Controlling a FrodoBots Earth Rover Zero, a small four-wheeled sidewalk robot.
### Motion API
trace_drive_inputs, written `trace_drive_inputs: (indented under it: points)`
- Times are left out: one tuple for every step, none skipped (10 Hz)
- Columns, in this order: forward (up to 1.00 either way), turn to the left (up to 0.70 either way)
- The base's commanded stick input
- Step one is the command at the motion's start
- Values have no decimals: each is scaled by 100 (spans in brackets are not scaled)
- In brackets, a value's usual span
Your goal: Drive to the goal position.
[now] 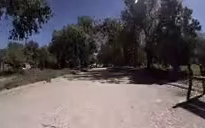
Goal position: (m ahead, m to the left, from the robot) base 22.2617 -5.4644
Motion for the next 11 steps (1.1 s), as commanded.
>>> trace_drive_inputs:
  points:
    - [70,1]
    - [70,1]
    - [70,1]
    - [70,1]
    - [70,1]
    - [70,1]
    - [70,1]
    - [70,1]
    - [70,1]
    - [70,1]
    - [70,1]
